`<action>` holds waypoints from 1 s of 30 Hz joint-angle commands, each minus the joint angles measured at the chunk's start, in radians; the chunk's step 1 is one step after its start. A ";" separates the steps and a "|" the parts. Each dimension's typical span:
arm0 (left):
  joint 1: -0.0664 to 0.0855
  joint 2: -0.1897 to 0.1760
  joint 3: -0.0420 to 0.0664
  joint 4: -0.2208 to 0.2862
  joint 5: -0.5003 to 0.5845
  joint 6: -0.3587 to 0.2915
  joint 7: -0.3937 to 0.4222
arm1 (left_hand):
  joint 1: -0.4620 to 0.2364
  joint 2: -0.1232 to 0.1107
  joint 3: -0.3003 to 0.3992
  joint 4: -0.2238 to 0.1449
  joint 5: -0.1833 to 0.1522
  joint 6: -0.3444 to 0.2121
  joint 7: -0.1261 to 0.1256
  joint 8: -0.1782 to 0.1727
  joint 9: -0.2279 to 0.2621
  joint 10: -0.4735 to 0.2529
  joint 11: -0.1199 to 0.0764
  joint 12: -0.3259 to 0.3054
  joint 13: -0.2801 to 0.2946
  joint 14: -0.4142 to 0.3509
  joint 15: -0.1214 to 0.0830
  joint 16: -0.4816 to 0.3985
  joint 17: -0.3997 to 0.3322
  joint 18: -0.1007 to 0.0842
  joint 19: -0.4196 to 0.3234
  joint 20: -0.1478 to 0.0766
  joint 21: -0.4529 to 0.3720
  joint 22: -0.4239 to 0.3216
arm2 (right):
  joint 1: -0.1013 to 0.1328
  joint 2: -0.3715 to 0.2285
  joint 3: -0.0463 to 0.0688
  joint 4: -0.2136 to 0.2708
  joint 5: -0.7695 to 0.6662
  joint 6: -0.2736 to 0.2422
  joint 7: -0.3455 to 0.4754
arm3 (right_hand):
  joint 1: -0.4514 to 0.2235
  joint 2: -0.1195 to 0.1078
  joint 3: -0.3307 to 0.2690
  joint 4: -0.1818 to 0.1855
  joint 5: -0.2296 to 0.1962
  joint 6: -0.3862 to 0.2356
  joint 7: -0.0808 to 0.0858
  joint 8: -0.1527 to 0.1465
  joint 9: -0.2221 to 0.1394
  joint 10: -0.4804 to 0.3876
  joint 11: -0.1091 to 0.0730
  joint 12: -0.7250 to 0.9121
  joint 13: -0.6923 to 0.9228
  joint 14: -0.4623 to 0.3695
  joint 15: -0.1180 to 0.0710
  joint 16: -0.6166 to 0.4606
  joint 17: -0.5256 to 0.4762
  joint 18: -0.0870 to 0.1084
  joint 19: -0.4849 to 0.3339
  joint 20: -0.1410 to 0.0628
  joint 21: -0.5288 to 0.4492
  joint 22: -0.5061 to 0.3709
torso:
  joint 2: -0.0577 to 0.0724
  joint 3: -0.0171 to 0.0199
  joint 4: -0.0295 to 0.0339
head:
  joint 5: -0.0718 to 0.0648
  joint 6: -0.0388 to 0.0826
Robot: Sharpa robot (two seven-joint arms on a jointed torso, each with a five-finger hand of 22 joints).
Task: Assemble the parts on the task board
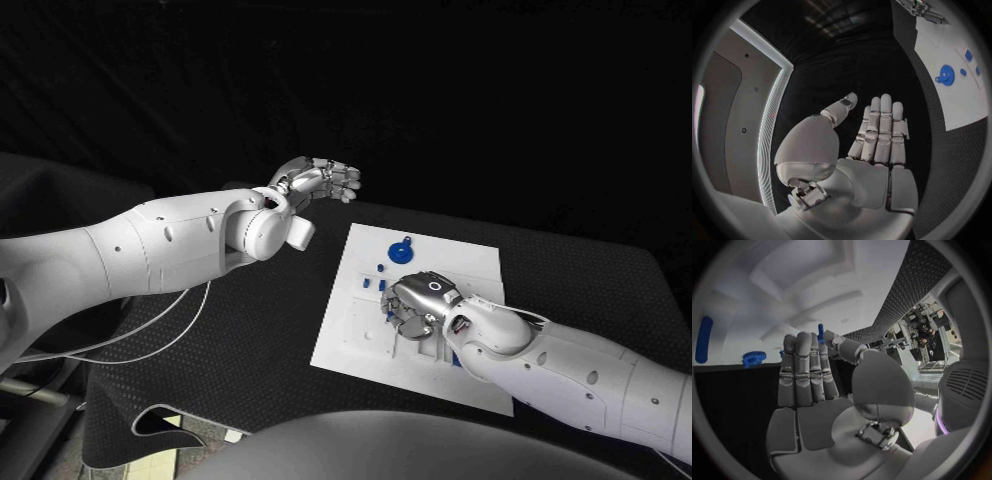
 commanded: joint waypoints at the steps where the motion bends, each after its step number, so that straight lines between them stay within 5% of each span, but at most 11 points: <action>1: 0.002 0.002 0.001 0.003 0.006 0.014 0.006 | -0.011 -0.002 -0.002 0.003 0.002 -0.009 0.001 0.004 -0.001 -0.007 -0.001 -0.003 -0.001 0.002 0.005 -0.006 0.002 0.014 -0.001 0.007 -0.004 0.001 | -0.005 0.004 0.000 -0.004 -0.016 0.011 -0.003 | 0.007 0.005 0.003 -0.002 0.003 0.005 0.004 0.005 0.002 0.005 -0.002 -0.002 0.002 0.002 -0.007 0.002 0.002 0.009 0.006 0.000 0.004 0.023 | 0.000 -0.0003 0.0005 | 0.000 0.000; 30: 0.002 0.001 0.001 0.003 0.006 0.016 0.004 | -0.012 -0.002 -0.002 0.005 0.001 -0.011 0.002 0.004 -0.002 -0.008 -0.001 -0.003 -0.001 0.002 0.006 -0.011 0.007 0.015 -0.001 0.007 -0.006 0.003 | -0.016 0.017 0.000 -0.012 -0.030 -0.019 -0.016 | 0.008 0.006 0.004 -0.003 0.003 0.006 0.004 0.005 0.003 0.007 -0.003 -0.003 0.004 0.004 -0.007 0.001 0.003 0.009 0.007 0.000 0.006 0.022 | 0.000 -0.0001 -0.0001 | 0.003 0.000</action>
